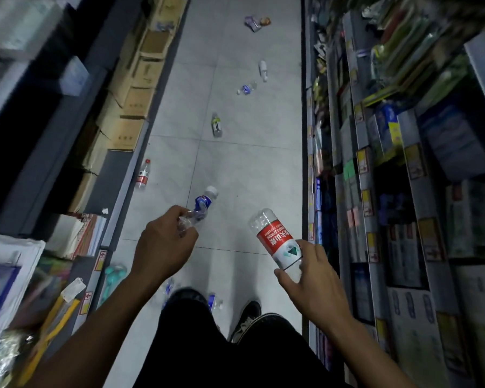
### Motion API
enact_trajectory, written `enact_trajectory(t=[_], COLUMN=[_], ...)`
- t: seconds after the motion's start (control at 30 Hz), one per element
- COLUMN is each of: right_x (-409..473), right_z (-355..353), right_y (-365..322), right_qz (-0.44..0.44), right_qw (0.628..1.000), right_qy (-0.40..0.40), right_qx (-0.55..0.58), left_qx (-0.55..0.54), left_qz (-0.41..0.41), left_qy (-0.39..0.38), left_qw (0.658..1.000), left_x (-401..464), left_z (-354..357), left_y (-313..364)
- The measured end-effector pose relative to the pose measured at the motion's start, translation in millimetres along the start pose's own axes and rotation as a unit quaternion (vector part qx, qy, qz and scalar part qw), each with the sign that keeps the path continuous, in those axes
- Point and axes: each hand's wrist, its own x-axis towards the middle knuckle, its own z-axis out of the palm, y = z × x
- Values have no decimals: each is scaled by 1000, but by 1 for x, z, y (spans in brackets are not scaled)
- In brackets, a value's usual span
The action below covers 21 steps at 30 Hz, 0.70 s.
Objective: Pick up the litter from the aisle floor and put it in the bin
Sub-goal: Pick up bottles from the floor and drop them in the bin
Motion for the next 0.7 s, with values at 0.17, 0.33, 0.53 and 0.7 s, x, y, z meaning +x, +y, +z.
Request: enact_trajectory(t=[0.17, 0.33, 0.53, 0.7], right_x=[56, 121, 209, 273], right_z=[-17, -24, -29, -41], right_y=[-24, -61, -111, -152], right_qz=[-44, -81, -105, -83], right_qw=[999, 996, 994, 996], right_qy=[-14, -22, -12, -2], right_qx=[-11, -16, -35, -45], left_qx=[-4, -24, -36, -29], left_qz=[-21, -55, -69, -42], left_qy=[49, 82, 89, 61], left_qw=[999, 995, 993, 997], left_x=[10, 38, 118, 211], left_z=[-15, -37, -54, -82], left_y=[-1, -10, -22, -10])
